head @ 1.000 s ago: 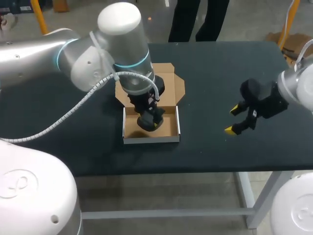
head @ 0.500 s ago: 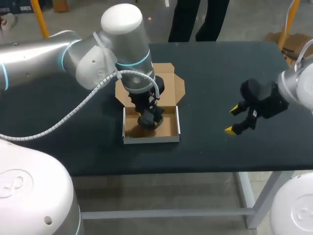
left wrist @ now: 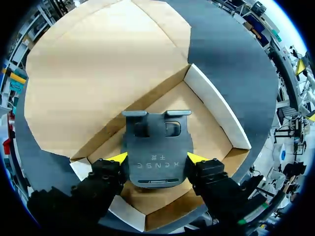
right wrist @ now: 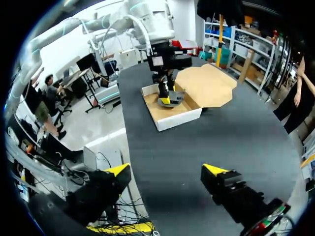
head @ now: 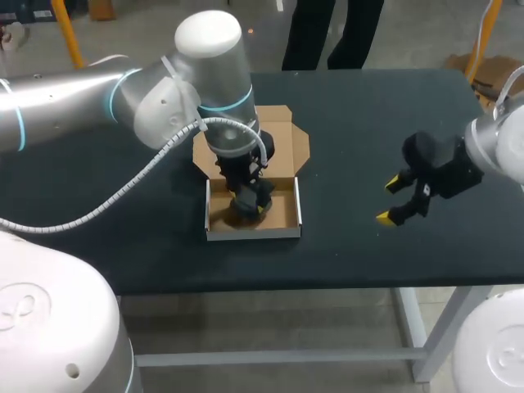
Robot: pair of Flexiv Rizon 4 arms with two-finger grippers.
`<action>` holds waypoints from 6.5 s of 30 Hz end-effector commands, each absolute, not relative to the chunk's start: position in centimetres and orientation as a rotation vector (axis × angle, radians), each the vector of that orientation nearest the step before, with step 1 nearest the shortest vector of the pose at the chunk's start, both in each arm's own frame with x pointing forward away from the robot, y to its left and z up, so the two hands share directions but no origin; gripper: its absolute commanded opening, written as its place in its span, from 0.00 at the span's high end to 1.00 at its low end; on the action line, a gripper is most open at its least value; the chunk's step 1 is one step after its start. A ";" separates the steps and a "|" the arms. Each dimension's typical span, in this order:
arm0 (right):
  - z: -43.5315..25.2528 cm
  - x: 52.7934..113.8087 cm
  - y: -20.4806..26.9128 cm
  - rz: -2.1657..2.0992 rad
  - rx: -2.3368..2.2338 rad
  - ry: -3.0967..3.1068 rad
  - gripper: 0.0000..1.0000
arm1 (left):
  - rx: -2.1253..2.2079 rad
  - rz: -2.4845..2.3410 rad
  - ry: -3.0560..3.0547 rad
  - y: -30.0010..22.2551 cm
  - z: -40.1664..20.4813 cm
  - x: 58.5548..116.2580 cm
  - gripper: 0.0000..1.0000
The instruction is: Assemble the packaging by folding the flat box into shape, placing the metal phone stand inside, and closing the box properly
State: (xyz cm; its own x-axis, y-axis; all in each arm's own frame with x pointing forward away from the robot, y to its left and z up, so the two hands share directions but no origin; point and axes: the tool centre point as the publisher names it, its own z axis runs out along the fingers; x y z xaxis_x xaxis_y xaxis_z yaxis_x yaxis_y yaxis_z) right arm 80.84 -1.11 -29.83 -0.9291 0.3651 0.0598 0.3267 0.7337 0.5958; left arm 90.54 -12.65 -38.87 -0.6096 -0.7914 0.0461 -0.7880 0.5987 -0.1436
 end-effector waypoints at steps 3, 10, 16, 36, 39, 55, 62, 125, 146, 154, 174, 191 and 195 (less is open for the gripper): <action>-29.7 80.8 -1.2 0.973 0.570 2.869 0.00 | -1.382 -0.225 2.787 -12.7 -39.1 90.8 1.00; -29.7 80.8 -1.2 0.973 0.570 2.869 0.00 | -1.387 -0.213 2.791 -12.6 -39.7 90.4 1.00; -29.7 80.8 -1.2 0.973 0.570 2.869 0.00 | -1.405 -0.204 2.773 -12.7 -39.9 90.4 0.56; -29.7 80.8 -1.2 0.973 0.570 2.869 0.00 | -1.548 -0.207 2.678 -13.1 -36.9 89.4 0.00; -29.7 80.8 -1.2 0.973 0.570 2.869 0.00 | -1.601 -0.194 2.656 -13.2 -36.6 89.1 0.00; -29.7 80.8 -1.2 0.973 0.570 2.869 0.00 | -1.924 -0.145 2.519 -13.9 -35.7 89.1 0.00; -29.7 80.8 -1.2 0.973 0.570 2.869 0.00 | -1.924 -0.145 2.519 -13.9 -35.7 89.1 0.00; -29.7 80.8 -1.2 0.973 0.570 2.869 0.00 | -2.199 -0.077 2.124 -15.2 -40.1 83.3 0.00; -29.7 80.8 -1.2 0.973 0.570 2.869 0.00 | -2.208 -0.061 2.108 -15.4 -40.2 79.5 0.00; -29.7 80.8 -1.2 0.973 0.570 2.869 0.00 | -2.217 -0.065 2.114 -15.5 -40.3 78.2 0.00; -29.7 80.8 -1.2 0.973 0.570 2.869 0.00 | -2.209 -0.198 2.044 -15.7 -37.5 77.9 0.00; -29.7 80.8 -1.2 0.973 0.570 2.869 0.00 | -1.970 -0.594 2.365 -12.8 -30.0 79.4 0.00; -29.7 80.8 -1.2 0.973 0.570 2.869 0.00 | -1.920 -0.636 2.384 -11.6 -29.1 80.1 0.00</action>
State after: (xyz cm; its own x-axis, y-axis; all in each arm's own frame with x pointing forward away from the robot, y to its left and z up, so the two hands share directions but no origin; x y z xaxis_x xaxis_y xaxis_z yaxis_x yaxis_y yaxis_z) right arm 80.87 -1.05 -29.83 -0.9289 0.3656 0.0599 0.3276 0.7350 0.5938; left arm 80.58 -14.24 -29.94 -0.2134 -0.9668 0.1404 -0.9390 0.1633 -0.3027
